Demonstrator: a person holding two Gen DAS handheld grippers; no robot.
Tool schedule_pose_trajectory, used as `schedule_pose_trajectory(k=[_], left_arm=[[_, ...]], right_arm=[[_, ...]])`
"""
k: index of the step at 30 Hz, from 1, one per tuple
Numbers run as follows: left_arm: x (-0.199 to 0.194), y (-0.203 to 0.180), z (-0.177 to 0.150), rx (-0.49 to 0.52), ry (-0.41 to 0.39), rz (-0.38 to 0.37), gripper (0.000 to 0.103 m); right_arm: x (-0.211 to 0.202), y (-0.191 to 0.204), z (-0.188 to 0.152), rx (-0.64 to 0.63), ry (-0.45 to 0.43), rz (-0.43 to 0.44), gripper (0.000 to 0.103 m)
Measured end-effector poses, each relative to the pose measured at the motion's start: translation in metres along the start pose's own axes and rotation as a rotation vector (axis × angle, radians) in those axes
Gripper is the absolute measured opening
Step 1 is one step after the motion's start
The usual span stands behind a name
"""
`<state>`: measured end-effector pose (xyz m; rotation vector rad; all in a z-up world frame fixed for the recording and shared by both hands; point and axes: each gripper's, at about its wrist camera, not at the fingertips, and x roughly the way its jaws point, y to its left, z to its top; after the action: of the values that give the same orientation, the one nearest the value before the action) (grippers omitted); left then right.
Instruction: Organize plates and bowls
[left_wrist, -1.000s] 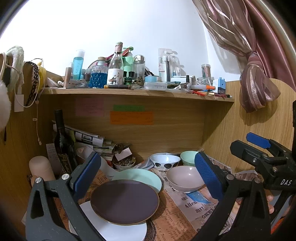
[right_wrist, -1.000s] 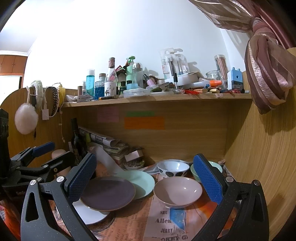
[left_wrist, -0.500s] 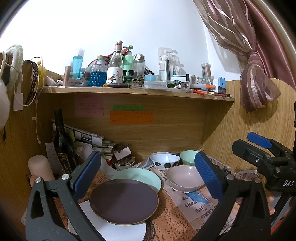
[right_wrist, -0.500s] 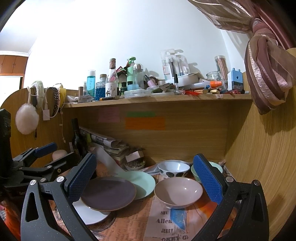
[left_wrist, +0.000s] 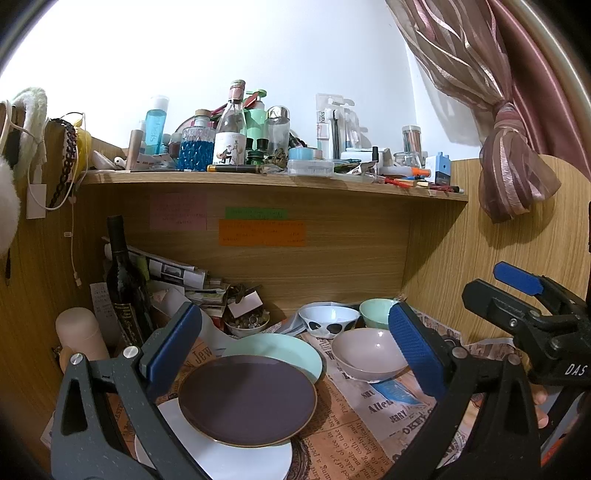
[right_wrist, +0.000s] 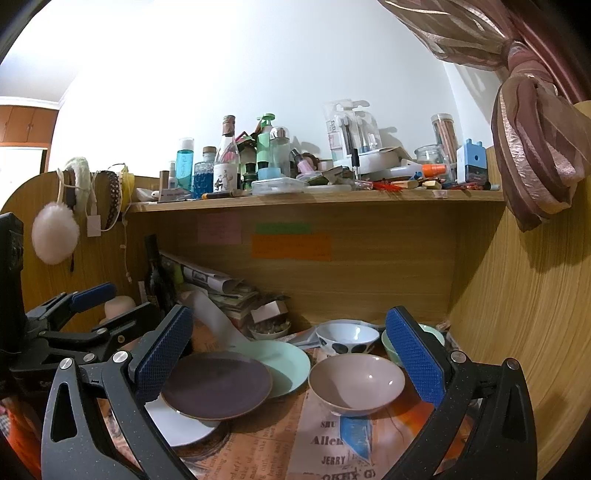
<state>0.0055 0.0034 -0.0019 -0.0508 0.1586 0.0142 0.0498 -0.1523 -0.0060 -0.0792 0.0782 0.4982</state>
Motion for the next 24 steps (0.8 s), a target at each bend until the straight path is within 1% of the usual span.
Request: schedule_pose_trajectory(k=[15,24], left_arm=[[-0.0008,-0.0002,-0.0028,0.005,-0.006,0.0,0.103],[0.002,0.0024,-0.0032,0.006,0.007,0.011,0.103]], right_arm=[[-0.0001,0.0005,0.0008,0.002,-0.004,0.0,0.103],[0.0019,-0.001,0.0005,0.008,-0.018,-0.009,0.103]])
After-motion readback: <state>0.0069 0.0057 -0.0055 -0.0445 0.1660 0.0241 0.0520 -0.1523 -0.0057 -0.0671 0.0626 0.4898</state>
